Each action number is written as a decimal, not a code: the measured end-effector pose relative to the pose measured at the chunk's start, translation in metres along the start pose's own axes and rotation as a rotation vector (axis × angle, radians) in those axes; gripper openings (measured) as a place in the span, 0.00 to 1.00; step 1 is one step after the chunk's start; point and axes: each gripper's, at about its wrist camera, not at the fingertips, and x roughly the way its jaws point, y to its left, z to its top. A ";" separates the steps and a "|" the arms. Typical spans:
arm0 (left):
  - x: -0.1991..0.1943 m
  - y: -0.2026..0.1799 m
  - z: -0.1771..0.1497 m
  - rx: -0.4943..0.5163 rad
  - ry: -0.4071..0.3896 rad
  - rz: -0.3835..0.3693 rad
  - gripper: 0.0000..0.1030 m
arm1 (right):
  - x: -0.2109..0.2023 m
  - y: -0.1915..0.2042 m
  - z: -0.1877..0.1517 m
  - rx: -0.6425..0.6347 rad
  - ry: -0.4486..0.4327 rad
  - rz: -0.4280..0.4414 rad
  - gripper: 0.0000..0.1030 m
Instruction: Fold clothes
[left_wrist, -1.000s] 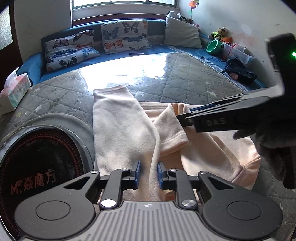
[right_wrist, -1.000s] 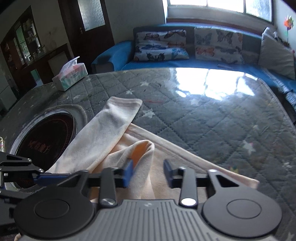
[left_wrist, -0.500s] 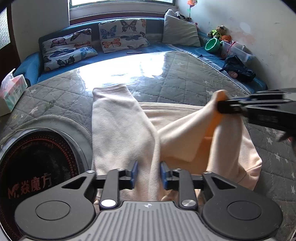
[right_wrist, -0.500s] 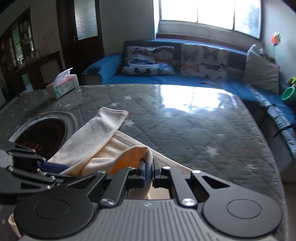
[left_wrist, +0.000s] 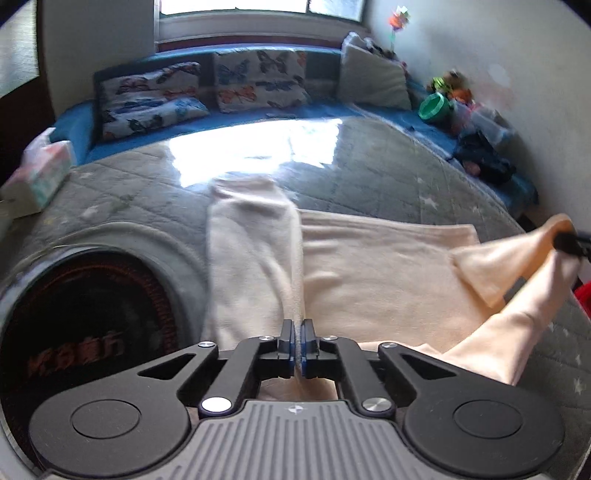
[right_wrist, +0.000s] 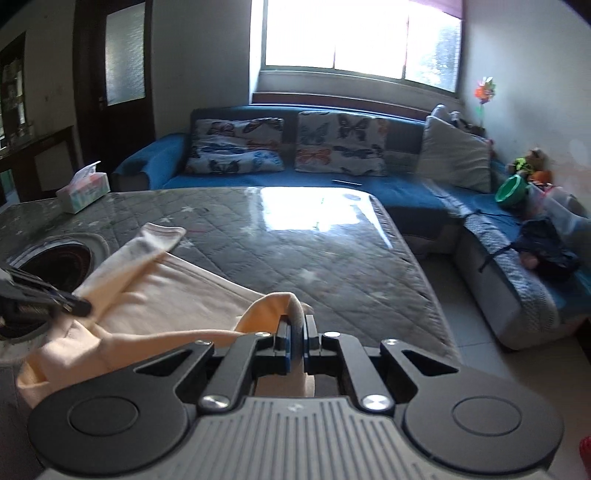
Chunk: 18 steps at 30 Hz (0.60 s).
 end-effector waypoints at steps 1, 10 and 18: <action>-0.009 0.003 -0.003 -0.011 -0.015 0.003 0.03 | -0.006 -0.004 -0.004 0.004 -0.004 -0.008 0.05; -0.092 0.035 -0.048 -0.126 -0.092 0.036 0.03 | -0.056 -0.032 -0.042 0.093 -0.024 -0.053 0.05; -0.131 0.051 -0.110 -0.173 0.011 -0.010 0.03 | -0.080 -0.058 -0.084 0.155 0.078 -0.051 0.07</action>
